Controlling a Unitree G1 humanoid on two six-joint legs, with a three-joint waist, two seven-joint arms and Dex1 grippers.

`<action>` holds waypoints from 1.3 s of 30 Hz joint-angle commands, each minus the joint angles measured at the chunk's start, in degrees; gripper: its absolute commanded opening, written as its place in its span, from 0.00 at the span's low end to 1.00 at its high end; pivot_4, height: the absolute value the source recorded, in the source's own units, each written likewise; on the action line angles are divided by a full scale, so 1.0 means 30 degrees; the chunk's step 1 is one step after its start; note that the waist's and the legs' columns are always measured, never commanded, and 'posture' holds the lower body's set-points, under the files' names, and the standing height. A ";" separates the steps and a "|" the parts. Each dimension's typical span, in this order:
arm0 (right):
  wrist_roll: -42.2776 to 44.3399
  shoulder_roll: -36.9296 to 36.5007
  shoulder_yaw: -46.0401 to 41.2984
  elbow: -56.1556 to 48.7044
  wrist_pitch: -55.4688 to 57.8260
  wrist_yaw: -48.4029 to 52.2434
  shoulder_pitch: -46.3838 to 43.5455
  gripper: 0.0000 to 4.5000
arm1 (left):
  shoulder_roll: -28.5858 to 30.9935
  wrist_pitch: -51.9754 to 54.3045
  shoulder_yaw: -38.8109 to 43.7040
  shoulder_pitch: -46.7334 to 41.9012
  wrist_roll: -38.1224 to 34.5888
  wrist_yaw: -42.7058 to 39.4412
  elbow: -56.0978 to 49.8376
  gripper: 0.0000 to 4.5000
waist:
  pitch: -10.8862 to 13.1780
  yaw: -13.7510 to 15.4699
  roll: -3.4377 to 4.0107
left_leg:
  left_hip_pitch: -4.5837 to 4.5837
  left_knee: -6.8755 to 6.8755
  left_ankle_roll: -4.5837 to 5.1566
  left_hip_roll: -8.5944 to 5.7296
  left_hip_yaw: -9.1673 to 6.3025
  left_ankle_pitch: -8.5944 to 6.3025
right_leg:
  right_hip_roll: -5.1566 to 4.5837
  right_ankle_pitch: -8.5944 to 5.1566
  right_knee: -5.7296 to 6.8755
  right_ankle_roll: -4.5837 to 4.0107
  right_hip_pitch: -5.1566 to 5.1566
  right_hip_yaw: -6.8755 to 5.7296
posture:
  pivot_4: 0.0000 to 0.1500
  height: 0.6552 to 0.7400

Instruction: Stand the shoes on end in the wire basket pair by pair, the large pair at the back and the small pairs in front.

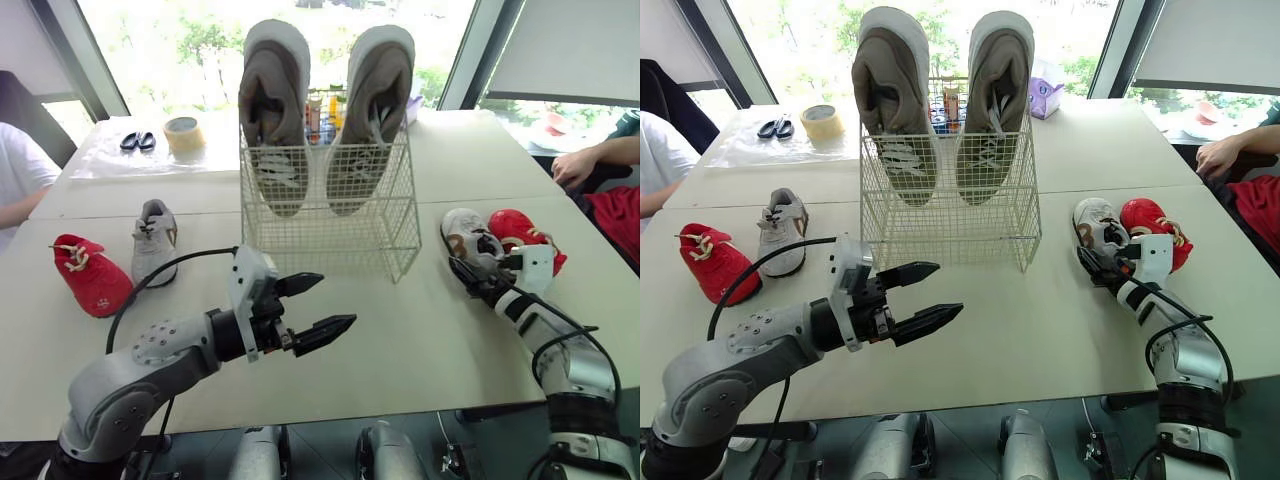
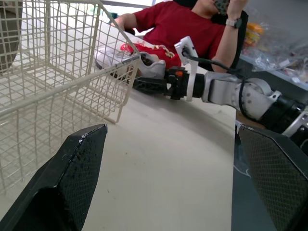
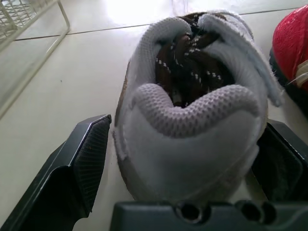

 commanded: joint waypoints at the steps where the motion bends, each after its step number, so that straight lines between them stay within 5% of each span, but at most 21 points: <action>1: -0.0712 0.0274 0.0112 0.0910 -0.1593 -0.0155 -0.0678 0.72 | 0.0774 0.0175 0.0250 0.0102 -0.0020 -0.0043 -0.1020 1.00 | 0.0000 -0.0012 0.0000 | 0.0000 -0.0005 -0.0001 0.0001 0.0000 0.0001 | 0.0000 0.0000 0.0002 0.0000 -0.0005 0.0000 | 1.00 0.15; 3: -0.0836 0.0422 0.0166 0.0957 -0.1862 -0.0219 -0.0638 0.52 | 0.1671 0.0810 0.0676 0.0007 -0.0438 0.0204 -0.1172 1.00 | -0.0004 -0.0039 -0.0007 | 0.0000 -0.0003 -0.0002 0.0003 -0.0001 0.0001 | 0.0000 0.0000 0.0001 0.0000 -0.0003 0.0000 | 1.00 0.15; 6: -0.0919 0.0567 0.0187 0.0317 -0.2096 -0.0480 -0.0361 0.36 | 0.4180 0.2917 0.2304 -0.0571 -0.3184 0.0662 -0.0942 1.00 | -0.0004 -0.0087 -0.0007 | 0.0010 0.0000 -0.0002 0.0010 -0.0005 0.0001 | 0.0004 -0.0001 0.0004 -0.0001 0.0003 -0.0001 | 1.00 0.15; 10: -0.0856 -0.0024 -0.0796 -0.1762 -0.2455 -0.1469 -0.0584 0.36 | 0.6642 0.2499 0.4804 -0.1996 -0.1618 0.0710 0.0044 1.00 | 0.0015 -0.0018 0.0025 | -0.0001 -0.0006 -0.0006 0.0008 -0.0005 0.0001 | 0.0002 -0.0004 0.0005 -0.0004 -0.0012 0.0001 | 1.00 0.15; 14: -0.0717 -0.2692 -0.2313 -0.3178 -0.2521 -0.1996 -0.3252 0.36 | 0.6702 0.2664 0.7771 -0.5235 -0.9302 -0.1730 0.4999 1.00 | 0.0117 0.0048 0.0198 | -0.0045 0.0015 -0.0006 -0.0001 0.0015 0.0001 | -0.0013 -0.0003 0.0001 -0.0004 -0.0050 0.0006 | 1.00 0.15; 16: -0.1053 -0.4746 -0.2441 -0.3566 -0.2671 -0.1539 -0.4934 0.36 | 0.6500 0.2665 0.8067 -0.7115 -1.1246 -0.1360 0.7426 1.00 | 0.0142 0.0015 0.0242 | -0.0079 0.0015 -0.0005 -0.0002 0.0021 0.0002 | -0.0015 0.0001 0.0004 0.0005 -0.0090 0.0018 | 1.00 0.15; 23: -0.0556 -1.0514 0.0048 -0.3822 -0.2839 0.4194 -1.2255 0.36 | 0.6326 0.3298 0.7020 -1.3280 -1.0742 -0.3077 1.3762 1.00 | 0.0149 -0.0257 0.0220 | -0.0006 -0.0146 -0.0055 -0.0001 0.0033 0.0033 | 0.0018 -0.0037 -0.0004 -0.0008 -0.0093 0.0020 | 1.00 0.15; 27: -0.0693 -0.9914 0.3385 -0.5255 -0.3640 0.7653 -1.6387 0.36 | 0.4911 0.3660 0.5302 -1.6492 -0.8842 -0.7173 1.7683 1.00 | 0.0140 -0.0522 0.0206 | 0.0002 -0.0136 -0.0057 -0.0006 0.0060 0.0033 | 0.0006 -0.0034 -0.0008 -0.0003 -0.0084 0.0025 | 1.00 0.15; 39: 0.0466 -0.8009 0.5368 -0.7209 -0.3042 1.2017 -1.7698 0.36 | 0.4865 0.4097 0.2872 -2.2141 -0.2627 -1.5005 2.2985 1.00 | 0.0175 -0.0430 0.0129 | -0.0072 -0.0118 -0.0061 -0.0007 0.0064 0.0037 | 0.0005 -0.0030 -0.0009 0.0003 -0.0132 0.0013 | 1.00 0.15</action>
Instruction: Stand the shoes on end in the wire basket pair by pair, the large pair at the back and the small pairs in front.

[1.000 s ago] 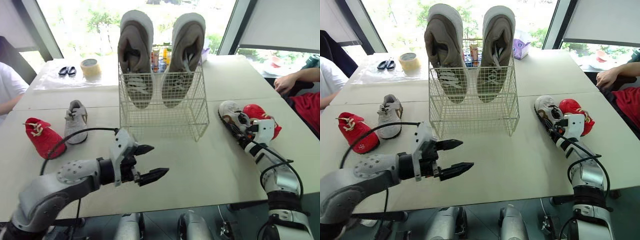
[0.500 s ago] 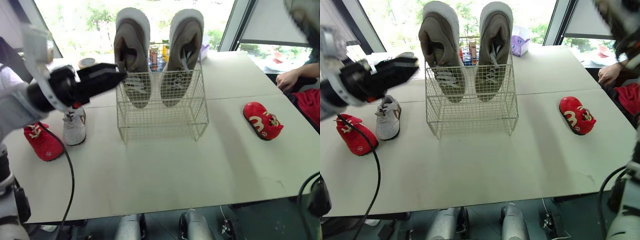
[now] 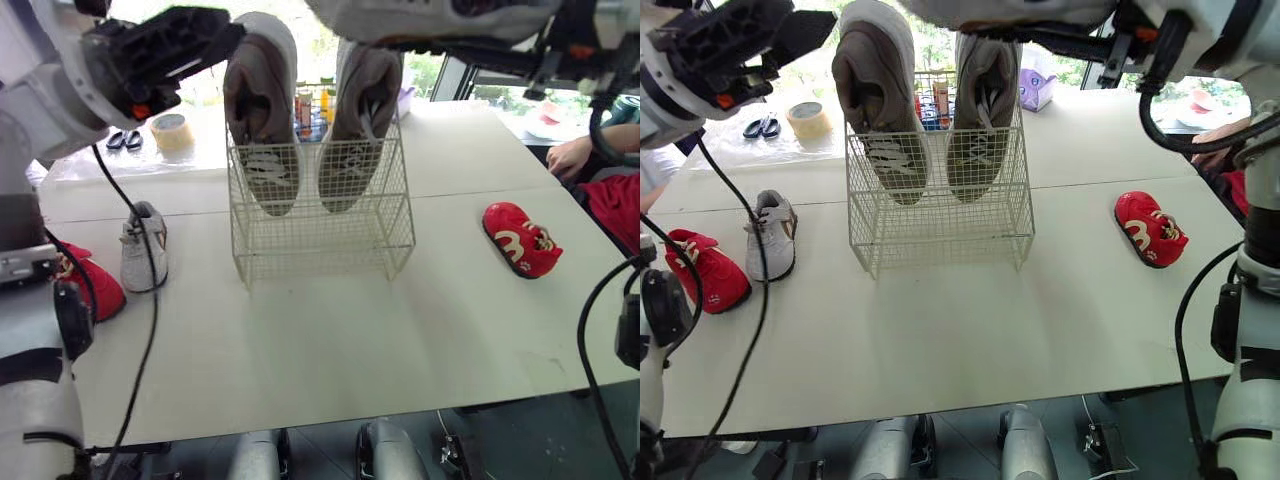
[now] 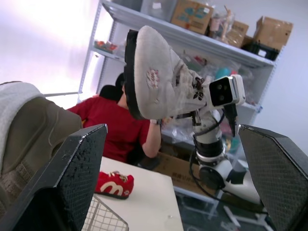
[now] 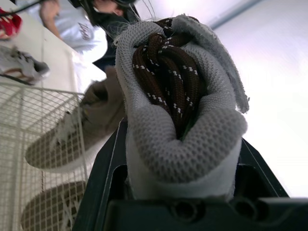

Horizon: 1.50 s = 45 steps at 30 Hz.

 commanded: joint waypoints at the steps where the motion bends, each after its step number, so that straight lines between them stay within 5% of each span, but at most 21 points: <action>1: 0.0239 0.0346 -0.0377 -0.0912 -0.0290 0.0384 -0.0505 0.36 | -0.0159 0.0296 -0.0118 -0.0992 0.1071 -0.1616 -0.0100 1.00 | 0.0000 -0.0048 0.0000 | 0.0001 0.0000 0.0000 0.0002 0.0000 0.0000 | 0.0001 0.0000 0.0000 0.0000 0.0001 0.0001 | 1.00 0.15; 12: -0.0002 0.1845 0.0279 -0.2260 -0.0462 0.1117 0.0365 0.36 | -0.2634 0.1426 -0.0468 -0.1667 0.2651 -0.3479 0.0058 1.00 | 0.0000 -0.0035 0.0001 | 0.0001 0.0016 -0.0001 0.0005 0.0000 0.0001 | 0.0000 0.0000 0.0020 0.0000 -0.0002 0.0004 | 1.00 0.15; 14: 0.0007 0.1974 0.0252 -0.2380 -0.0340 0.1116 0.0385 0.35 | -0.2752 0.1378 -0.0609 -0.1482 0.3084 -0.3884 0.0013 0.88 | 0.0000 -0.0071 0.0001 | 0.0000 0.0018 -0.0001 0.0006 0.0000 0.0002 | 0.0000 0.0000 0.0021 0.0000 -0.0003 0.0005 | 1.00 0.15; 21: 0.0662 0.1831 -0.0333 -0.3346 0.1432 0.0566 0.0935 0.35 | -0.2969 0.1777 0.0520 -0.0461 0.2950 -0.3257 -0.0991 0.17 | 0.0000 -0.0069 0.0001 | 0.0007 0.0012 -0.0001 0.0007 -0.0001 0.0002 | -0.0001 0.0000 0.0024 0.0000 -0.0003 0.0007 | 1.00 0.15; 22: 0.1253 0.1761 -0.0750 -0.3502 0.2604 0.0147 0.1181 0.44 | -0.3100 0.2124 0.1084 -0.0322 0.2530 -0.2658 -0.1058 0.09 | 0.0000 -0.0053 0.0001 | 0.0007 0.0011 -0.0001 0.0008 -0.0002 0.0002 | -0.0001 0.0000 0.0022 0.0000 -0.0002 0.0007 | 1.00 0.15; 27: 0.5111 0.3353 -0.5528 -0.3376 0.7965 -0.5827 0.3633 0.98 | -0.4641 0.2782 0.4845 0.1623 -0.0228 0.1919 -0.3308 0.09 | -0.0010 0.0007 -0.0019 | 0.0030 0.0050 0.0000 0.0014 -0.0032 0.0002 | -0.0006 0.0001 0.0025 -0.0002 0.0053 -0.0001 | 1.00 0.15; 31: 1.3589 0.8438 -0.9515 -0.4897 1.0064 -1.3245 0.6282 0.99 | -0.7710 0.1335 0.7596 0.3134 -0.3447 0.8251 -0.6369 0.09 | -0.0018 0.0077 -0.0033 | 0.0060 0.0062 0.0001 0.0012 -0.0079 0.0002 | -0.0012 0.0003 0.0024 -0.0004 0.0117 -0.0022 | 1.00 0.15; 34: 1.9508 1.2549 -0.8826 -0.6049 0.9470 -1.7334 0.6490 0.99 | -1.0040 -0.0425 0.8144 0.3770 -0.5446 1.2188 -0.8751 0.09 | -0.0010 -0.0026 -0.0019 | 0.0055 0.0073 0.0001 0.0010 -0.0085 0.0002 | -0.0016 0.0007 0.0049 -0.0006 0.0103 -0.0017 | 1.00 0.15; 39: 2.0239 1.5916 -0.6152 -0.6640 0.8593 -1.9274 0.5998 0.99 | -1.2746 -0.3366 0.7487 0.4275 -0.5950 1.5794 -1.0654 0.09 | -0.0014 -0.0067 -0.0017 | 0.0042 0.0063 0.0004 0.0004 -0.0072 0.0000 | -0.0010 0.0006 0.0074 -0.0007 0.0063 -0.0005 | 1.00 0.15; 45: 1.9637 1.6149 -0.4732 -0.6657 0.7937 -1.9159 0.5759 0.99 | -1.3297 -0.4125 0.5977 0.5477 -0.6726 1.7047 -1.1850 0.09 | -0.0019 0.0052 -0.0025 | 0.0014 0.0106 0.0056 -0.0005 -0.0076 -0.0030 | -0.0009 0.0006 0.0060 -0.0006 0.0076 -0.0014 | 1.00 0.15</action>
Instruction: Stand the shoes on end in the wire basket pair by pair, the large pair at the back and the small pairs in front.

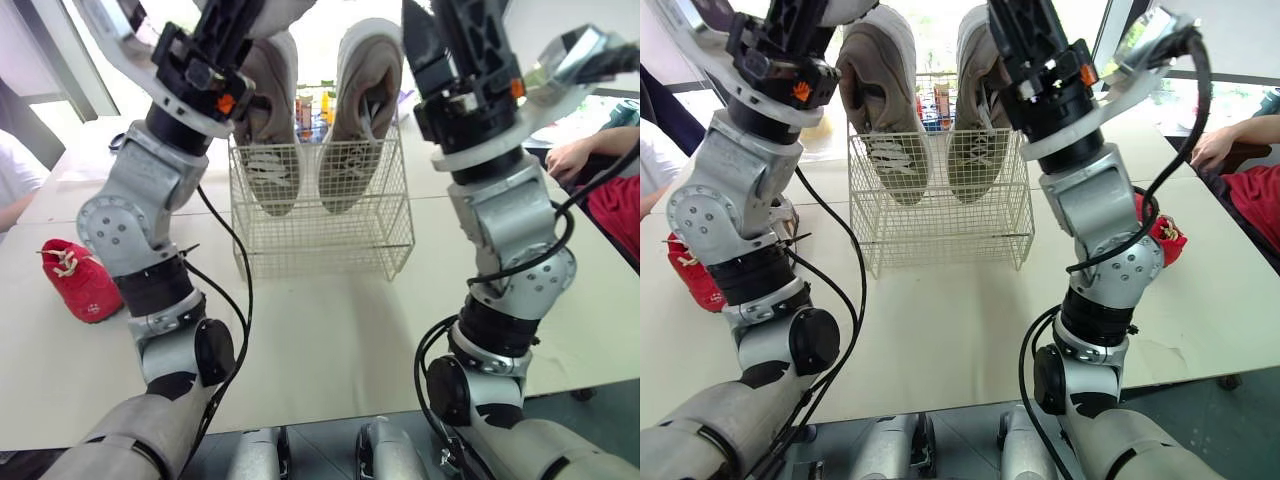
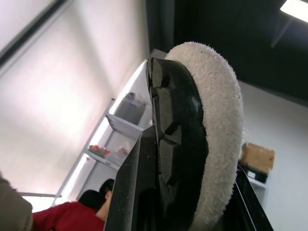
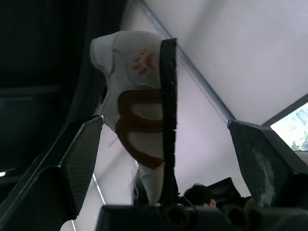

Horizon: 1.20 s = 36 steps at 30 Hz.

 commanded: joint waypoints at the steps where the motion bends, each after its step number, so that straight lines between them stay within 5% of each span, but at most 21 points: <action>1: -0.0235 -0.0169 0.0437 -0.0544 -0.0627 0.0156 -0.0567 0.99 | -0.0109 -0.0574 -0.0952 0.0064 -0.0944 0.0511 -0.1076 0.09 | 0.0000 -0.0002 0.0000 | -0.0010 0.0009 0.0001 0.0000 -0.0003 -0.0001 | 0.0001 0.0000 -0.0001 0.0000 -0.0004 -0.0002 | 1.00 0.15; 16: -0.1677 -0.0868 0.0829 0.0456 -0.1878 0.0488 -0.2226 0.99 | 0.0306 -0.1297 -0.2963 0.2101 -0.1436 0.0564 -0.1354 0.09 | 0.0000 -0.0056 0.0001 | -0.0009 -0.0017 0.0001 0.0002 -0.0002 -0.0001 | 0.0010 0.0000 -0.0014 0.0000 -0.0014 -0.0002 | 1.00 0.15; 22: -0.1784 -0.0919 0.1076 0.0436 -0.1678 0.0602 -0.2273 0.40 | 0.0653 -0.1494 -0.3511 0.2387 -0.1035 0.0125 -0.1504 0.09 | 0.0000 -0.0062 0.0001 | -0.0009 -0.0023 0.0002 0.0002 -0.0002 -0.0002 | 0.0011 0.0000 -0.0022 -0.0001 -0.0014 -0.0003 | 1.00 0.15; 23: -0.1796 -0.0932 0.1087 0.0432 -0.1671 0.0613 -0.2270 0.30 | 0.0690 -0.1493 -0.3576 0.2452 -0.1014 0.0090 -0.1537 0.29 | 0.0000 -0.0068 0.0001 | -0.0008 -0.0025 0.0002 0.0002 -0.0001 -0.0002 | 0.0011 0.0000 -0.0023 -0.0001 -0.0014 -0.0004 | 1.00 0.15; 24: -0.1752 -0.0952 0.1050 0.0460 -0.1671 0.0632 -0.2297 0.22 | 0.0858 -0.1455 -0.3693 0.2619 -0.0843 0.0033 -0.1689 0.37 | 0.0000 -0.0072 0.0001 | -0.0008 -0.0028 0.0002 0.0002 -0.0001 -0.0001 | 0.0011 0.0000 -0.0023 -0.0001 -0.0014 -0.0004 | 1.00 0.15; 28: -0.1901 -0.1926 0.0752 0.0937 -0.1368 0.1368 -0.2696 0.20 | 0.2699 -0.1149 -0.4695 0.3609 0.1497 -0.0096 -0.2755 0.80 | 0.0001 -0.0084 0.0002 | -0.0010 -0.0036 0.0002 0.0004 -0.0001 -0.0002 | 0.0014 -0.0001 -0.0023 -0.0002 -0.0023 -0.0003 | 1.00 0.15; 36: -0.6285 -1.1535 0.1027 0.5701 0.0184 1.1915 -0.3320 0.20 | 0.7666 -0.0070 -0.4882 0.6475 0.3719 0.0089 -0.6448 0.80 | 0.0006 -0.0036 0.0003 | -0.0026 -0.0065 0.0027 -0.0001 0.0005 -0.0019 | 0.0011 -0.0003 -0.0103 -0.0005 -0.0016 -0.0005 | 1.00 0.15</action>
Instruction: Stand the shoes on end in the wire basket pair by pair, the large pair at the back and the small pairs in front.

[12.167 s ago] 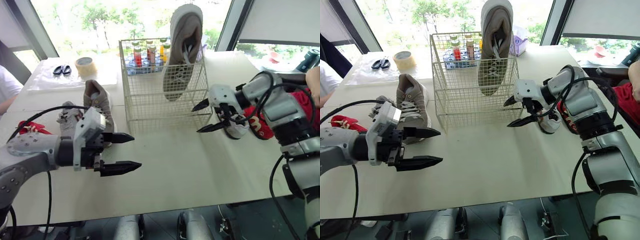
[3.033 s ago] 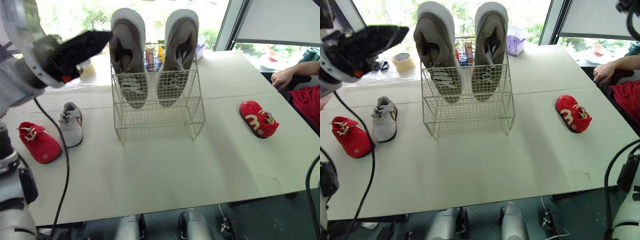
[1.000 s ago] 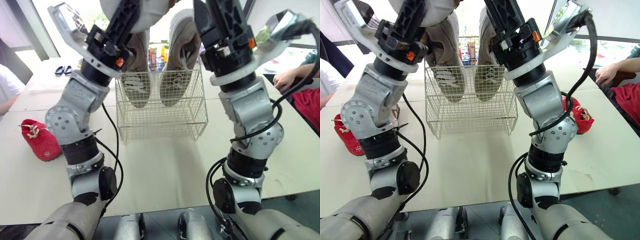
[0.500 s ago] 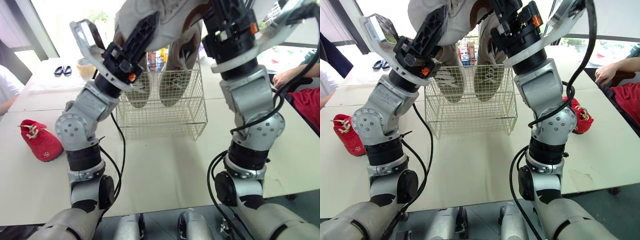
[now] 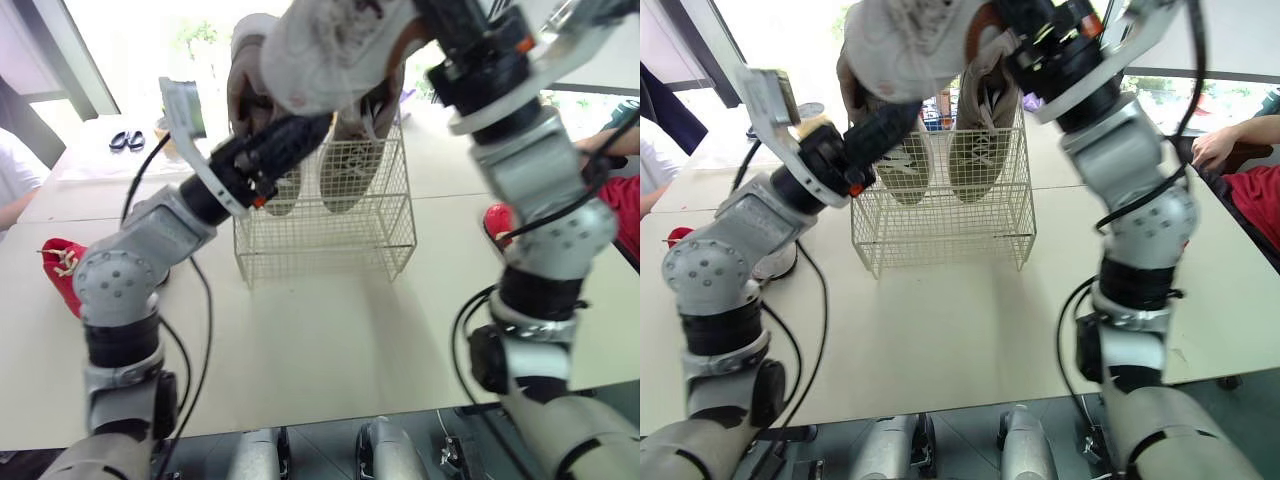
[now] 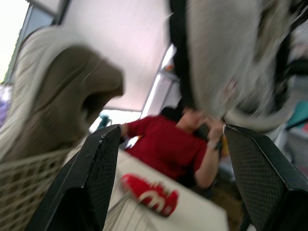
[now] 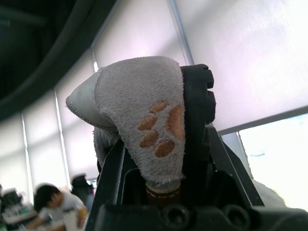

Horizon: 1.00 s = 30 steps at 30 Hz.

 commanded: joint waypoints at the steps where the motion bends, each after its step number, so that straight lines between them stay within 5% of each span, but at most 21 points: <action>1: -0.2730 -0.2732 0.0722 0.1850 -0.0138 0.5638 -0.0356 0.20 | 0.1240 0.0218 0.0404 0.0483 -0.0016 0.0297 -0.2290 0.80 | 0.0001 -0.0068 -0.0001 | 0.0003 -0.0012 0.0003 0.0001 0.0005 -0.0003 | -0.0001 0.0001 -0.0022 0.0000 0.0000 0.0001 | 1.00 0.15; 5: -0.6269 -0.4122 0.2647 0.4633 -0.1709 1.0482 -0.0925 0.20 | 0.2577 0.0462 0.0840 0.1979 0.0008 0.1118 -0.3909 0.80 | 0.0001 -0.0224 0.0000 | 0.0084 -0.0114 -0.0018 0.0004 0.0045 0.0011 | -0.0001 0.0002 -0.0025 -0.0002 0.0003 0.0023 | 1.00 0.15; 12: -1.2395 -0.2537 0.5050 1.2452 -0.7649 1.5170 -0.3669 0.20 | 0.2788 0.0119 0.0715 0.6001 -0.0302 0.1590 -0.5610 0.80 | 0.0012 -0.0069 -0.0005 | 0.0085 -0.0201 -0.0124 0.0002 0.0060 0.0078 | 0.0002 0.0007 -0.0025 -0.0016 -0.0045 0.0025 | 1.00 0.15; 24: -1.5653 -0.0365 0.5116 1.8304 -1.0372 1.8141 -0.4562 0.20 | 0.4035 0.0082 0.1089 0.6245 -0.1042 0.1830 -0.5414 0.80 | 0.0018 -0.0095 -0.0006 | 0.0069 -0.0188 -0.0127 0.0002 0.0053 0.0079 | 0.0000 0.0007 -0.0031 -0.0016 -0.0040 0.0014 | 1.00 0.15; 30: -1.6120 -0.0261 0.4397 1.9073 -1.0703 1.7725 -0.4534 0.76 | 0.4195 0.0085 0.0937 0.6005 -0.1051 0.1797 -0.4952 0.81 | 0.0018 -0.0087 -0.0006 | 0.0069 -0.0184 -0.0128 0.0001 0.0053 0.0079 | 0.0000 0.0007 -0.0028 -0.0016 -0.0038 0.0014 | 1.00 0.15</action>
